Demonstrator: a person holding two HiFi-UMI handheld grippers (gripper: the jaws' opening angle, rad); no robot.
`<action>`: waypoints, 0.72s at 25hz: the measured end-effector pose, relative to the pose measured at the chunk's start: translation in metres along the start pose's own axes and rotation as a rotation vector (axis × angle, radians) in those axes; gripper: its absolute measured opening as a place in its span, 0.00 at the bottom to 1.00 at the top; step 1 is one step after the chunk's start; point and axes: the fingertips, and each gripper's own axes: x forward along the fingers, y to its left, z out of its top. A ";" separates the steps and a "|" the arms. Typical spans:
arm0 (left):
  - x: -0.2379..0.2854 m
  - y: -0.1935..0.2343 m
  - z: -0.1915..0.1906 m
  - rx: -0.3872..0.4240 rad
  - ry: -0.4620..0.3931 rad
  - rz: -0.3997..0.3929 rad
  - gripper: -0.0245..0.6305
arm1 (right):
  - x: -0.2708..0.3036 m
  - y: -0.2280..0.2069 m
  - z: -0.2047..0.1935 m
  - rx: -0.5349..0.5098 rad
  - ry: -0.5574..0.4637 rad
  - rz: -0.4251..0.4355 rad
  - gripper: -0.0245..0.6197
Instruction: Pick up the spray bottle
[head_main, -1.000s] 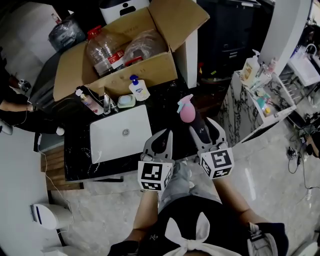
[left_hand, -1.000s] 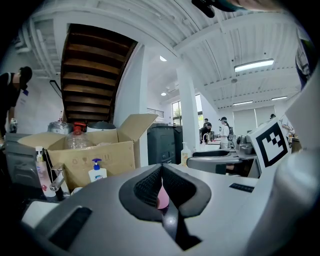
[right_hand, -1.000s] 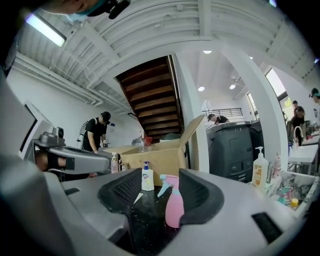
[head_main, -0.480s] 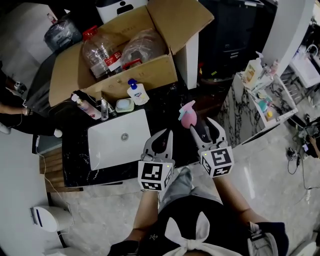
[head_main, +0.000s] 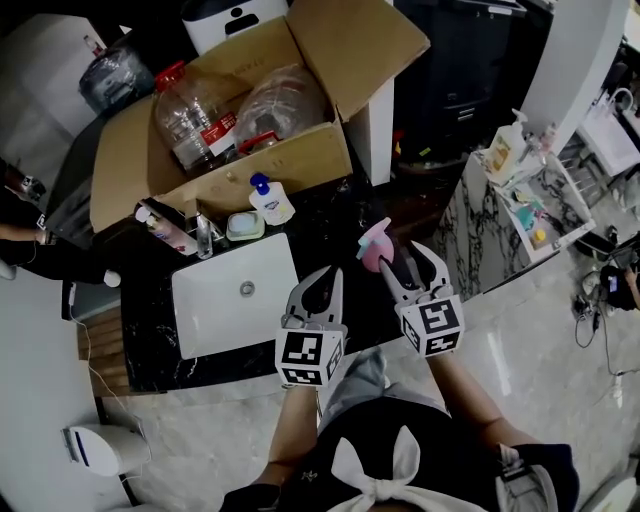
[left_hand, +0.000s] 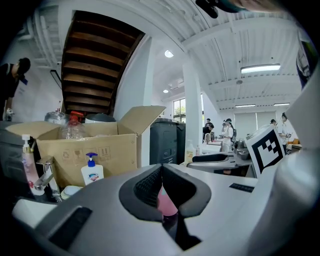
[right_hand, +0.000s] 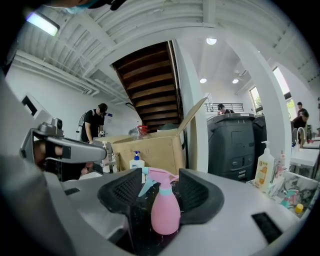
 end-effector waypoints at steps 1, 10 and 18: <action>0.002 0.000 -0.001 -0.001 0.004 -0.002 0.08 | 0.002 -0.001 -0.001 -0.001 0.005 0.002 0.37; 0.011 0.007 -0.006 -0.004 0.024 0.000 0.08 | 0.018 -0.006 -0.015 -0.010 0.048 0.018 0.37; 0.017 0.016 -0.011 -0.012 0.037 0.011 0.08 | 0.033 -0.008 -0.029 -0.016 0.084 0.031 0.37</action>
